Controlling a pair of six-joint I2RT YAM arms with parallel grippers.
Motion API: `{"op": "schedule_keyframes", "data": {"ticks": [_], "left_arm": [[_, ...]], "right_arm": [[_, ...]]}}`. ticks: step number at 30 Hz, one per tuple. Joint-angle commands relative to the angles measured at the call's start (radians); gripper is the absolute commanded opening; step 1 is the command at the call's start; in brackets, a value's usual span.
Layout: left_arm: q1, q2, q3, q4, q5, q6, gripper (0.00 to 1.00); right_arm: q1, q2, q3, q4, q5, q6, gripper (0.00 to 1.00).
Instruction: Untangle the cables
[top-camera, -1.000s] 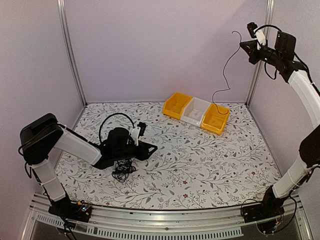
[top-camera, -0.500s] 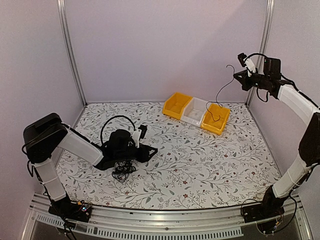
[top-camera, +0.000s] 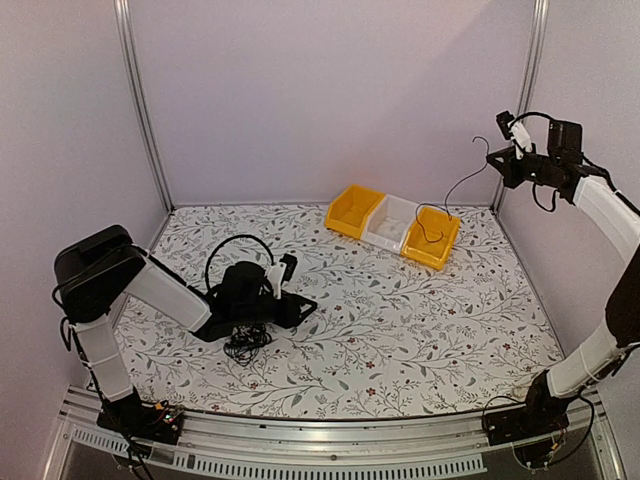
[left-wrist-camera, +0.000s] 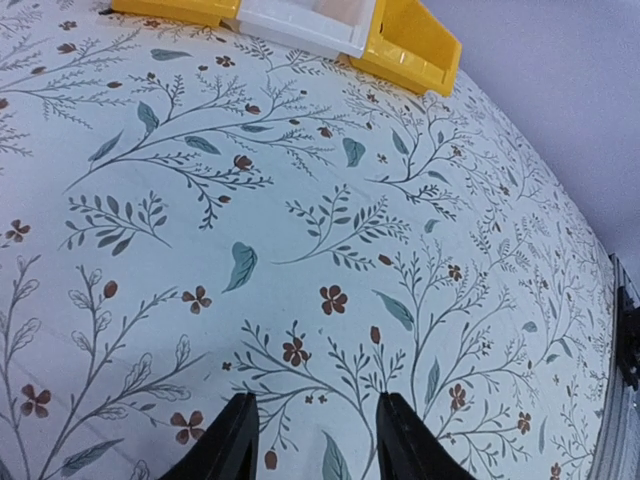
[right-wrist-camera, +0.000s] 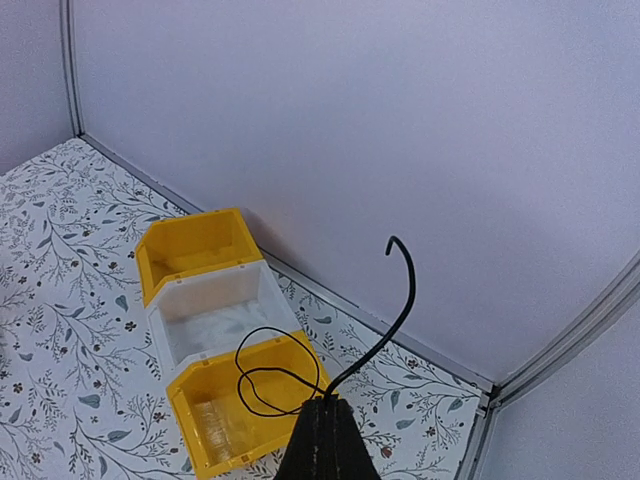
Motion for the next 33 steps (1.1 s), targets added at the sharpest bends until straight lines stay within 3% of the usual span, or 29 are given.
{"op": "schedule_keyframes", "data": {"ticks": [1,6,13,17,24,33], "left_arm": [[-0.011,0.017,0.012,0.028,0.013,-0.003,0.40],[-0.013,0.022,0.019,0.027,0.023,-0.003,0.40],[-0.012,0.013,0.006,0.027,0.017,-0.004,0.40],[-0.011,0.022,-0.005,0.039,0.022,-0.016,0.40],[-0.011,0.022,0.007,0.030,0.030,-0.019,0.40],[-0.012,0.022,0.023,0.003,0.023,-0.012,0.40]], "right_arm": [[0.005,-0.122,-0.039,-0.055,-0.033,0.022,0.00],[0.005,-0.169,-0.064,-0.091,0.017,0.018,0.00],[0.005,-0.101,-0.072,-0.204,0.012,0.009,0.00],[0.005,-0.066,-0.067,-0.181,-0.019,0.029,0.00],[0.028,0.084,0.093,-0.174,-0.101,0.084,0.00],[0.121,0.223,0.288,-0.187,-0.080,0.078,0.00]]}}
